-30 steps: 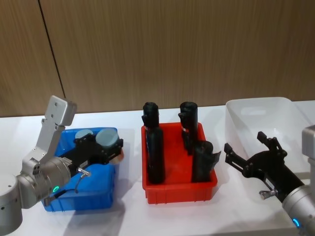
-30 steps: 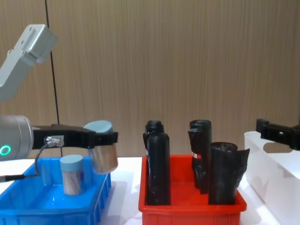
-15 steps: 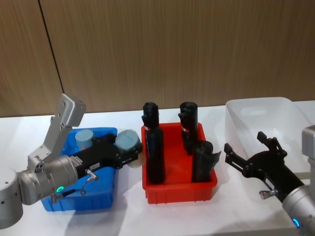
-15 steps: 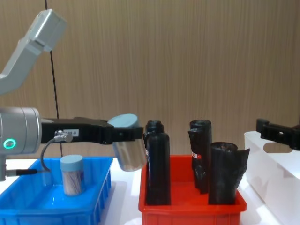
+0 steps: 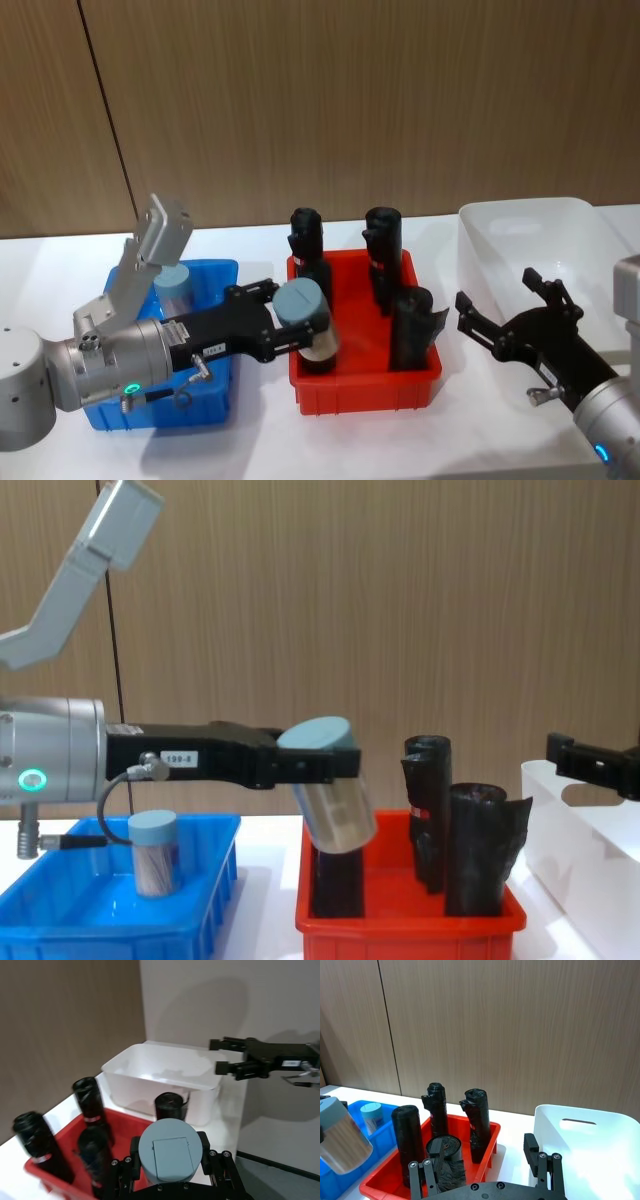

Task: Pick the cotton swabs from the blue box and place them into the white box.

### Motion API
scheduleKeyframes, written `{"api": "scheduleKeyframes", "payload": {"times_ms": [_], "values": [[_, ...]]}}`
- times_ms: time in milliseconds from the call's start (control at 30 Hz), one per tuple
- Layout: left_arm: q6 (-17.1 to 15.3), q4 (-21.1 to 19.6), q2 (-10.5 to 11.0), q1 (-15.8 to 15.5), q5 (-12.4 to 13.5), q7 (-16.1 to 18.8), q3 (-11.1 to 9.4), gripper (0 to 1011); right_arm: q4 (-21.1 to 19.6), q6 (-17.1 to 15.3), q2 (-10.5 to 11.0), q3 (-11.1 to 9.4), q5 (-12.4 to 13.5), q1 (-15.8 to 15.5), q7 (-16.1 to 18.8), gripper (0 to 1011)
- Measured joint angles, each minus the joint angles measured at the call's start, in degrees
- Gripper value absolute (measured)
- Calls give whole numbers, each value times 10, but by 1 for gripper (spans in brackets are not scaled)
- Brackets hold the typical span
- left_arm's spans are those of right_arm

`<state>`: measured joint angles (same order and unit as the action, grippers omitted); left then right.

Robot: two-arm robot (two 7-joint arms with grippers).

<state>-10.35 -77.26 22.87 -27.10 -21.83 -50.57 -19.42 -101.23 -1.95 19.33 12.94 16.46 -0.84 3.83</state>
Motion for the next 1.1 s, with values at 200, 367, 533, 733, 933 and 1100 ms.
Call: {"api": "scheduleKeyframes", "payload": {"times_ms": [200, 367, 533, 733, 933, 1100], "values": [[12, 8, -5, -10, 2, -52, -8, 669, 0, 0, 0, 0, 0, 0, 0, 1002], [20, 13, -9, -19, 5, -90, -14, 669, 0, 0, 0, 0, 0, 0, 0, 1002], [29, 16, -14, -26, 7, -123, -21, 669, 0, 0, 0, 0, 0, 0, 0, 1001], [36, 16, -18, -33, 9, -154, -29, 669, 0, 0, 0, 0, 0, 0, 0, 1002], [39, 16, -20, -36, 10, -169, -33, 669, 0, 0, 1, -1, 1, 0, 10, 1002], [42, 16, -21, -38, 11, -178, -35, 669, -2, -2, 7, -3, 7, 1, 32, 1001]]}}
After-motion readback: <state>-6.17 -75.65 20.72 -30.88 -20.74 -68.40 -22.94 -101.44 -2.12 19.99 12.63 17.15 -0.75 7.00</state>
